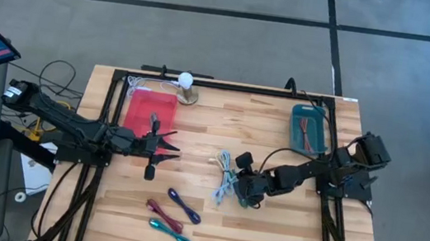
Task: Pick & Place USB Port
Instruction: Put the right light blue charger cable into the blue bin
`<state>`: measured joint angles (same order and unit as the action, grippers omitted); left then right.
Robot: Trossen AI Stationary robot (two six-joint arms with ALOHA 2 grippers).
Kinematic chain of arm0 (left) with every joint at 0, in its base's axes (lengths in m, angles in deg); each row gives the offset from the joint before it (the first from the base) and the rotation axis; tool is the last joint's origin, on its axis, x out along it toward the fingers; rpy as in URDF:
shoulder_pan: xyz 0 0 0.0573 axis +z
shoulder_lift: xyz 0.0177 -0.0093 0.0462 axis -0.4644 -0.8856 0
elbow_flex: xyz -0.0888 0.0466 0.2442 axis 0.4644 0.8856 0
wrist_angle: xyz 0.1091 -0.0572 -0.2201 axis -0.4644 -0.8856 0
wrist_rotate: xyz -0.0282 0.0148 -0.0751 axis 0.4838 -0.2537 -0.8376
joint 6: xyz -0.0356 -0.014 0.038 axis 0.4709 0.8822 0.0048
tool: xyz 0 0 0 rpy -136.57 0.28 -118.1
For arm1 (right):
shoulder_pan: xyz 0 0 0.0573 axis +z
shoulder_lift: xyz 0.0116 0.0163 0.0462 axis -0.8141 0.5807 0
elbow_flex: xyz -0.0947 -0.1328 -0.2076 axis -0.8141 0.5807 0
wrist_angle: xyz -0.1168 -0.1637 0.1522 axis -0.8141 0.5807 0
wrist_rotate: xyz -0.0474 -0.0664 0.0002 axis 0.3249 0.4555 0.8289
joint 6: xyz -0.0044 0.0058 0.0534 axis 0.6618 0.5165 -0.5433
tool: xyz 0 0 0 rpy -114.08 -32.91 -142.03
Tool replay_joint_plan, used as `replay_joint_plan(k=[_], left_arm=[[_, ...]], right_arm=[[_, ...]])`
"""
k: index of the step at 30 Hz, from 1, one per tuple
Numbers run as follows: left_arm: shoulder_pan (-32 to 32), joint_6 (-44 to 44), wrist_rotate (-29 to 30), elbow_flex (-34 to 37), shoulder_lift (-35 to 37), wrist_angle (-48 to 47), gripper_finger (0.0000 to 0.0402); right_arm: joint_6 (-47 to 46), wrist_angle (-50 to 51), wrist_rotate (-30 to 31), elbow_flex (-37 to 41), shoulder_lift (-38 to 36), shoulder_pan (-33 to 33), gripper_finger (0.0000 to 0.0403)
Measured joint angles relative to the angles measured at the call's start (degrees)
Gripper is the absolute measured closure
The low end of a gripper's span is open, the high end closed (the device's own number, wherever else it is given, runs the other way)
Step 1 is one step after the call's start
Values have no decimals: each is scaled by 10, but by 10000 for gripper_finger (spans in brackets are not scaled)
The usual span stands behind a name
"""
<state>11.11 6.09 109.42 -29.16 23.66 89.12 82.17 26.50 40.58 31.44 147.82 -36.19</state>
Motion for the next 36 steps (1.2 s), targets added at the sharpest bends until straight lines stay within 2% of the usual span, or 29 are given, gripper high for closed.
replay_joint_plan(k=[10,17,21,27,36], left_arm=[[0,0,0,0,0,0,315],[0,0,0,0,0,0,315],[0,0,0,0,0,0,315],[0,0,0,0,0,0,315],[0,0,0,0,0,-3,315]], right_arm=[[-14,4,9,0,-28,22,400],[-66,9,20,0,-119,11,401],[-119,35,51,0,-190,-9,402],[-232,162,123,0,-300,-44,402],[-470,411,157,0,-414,-101,403]])
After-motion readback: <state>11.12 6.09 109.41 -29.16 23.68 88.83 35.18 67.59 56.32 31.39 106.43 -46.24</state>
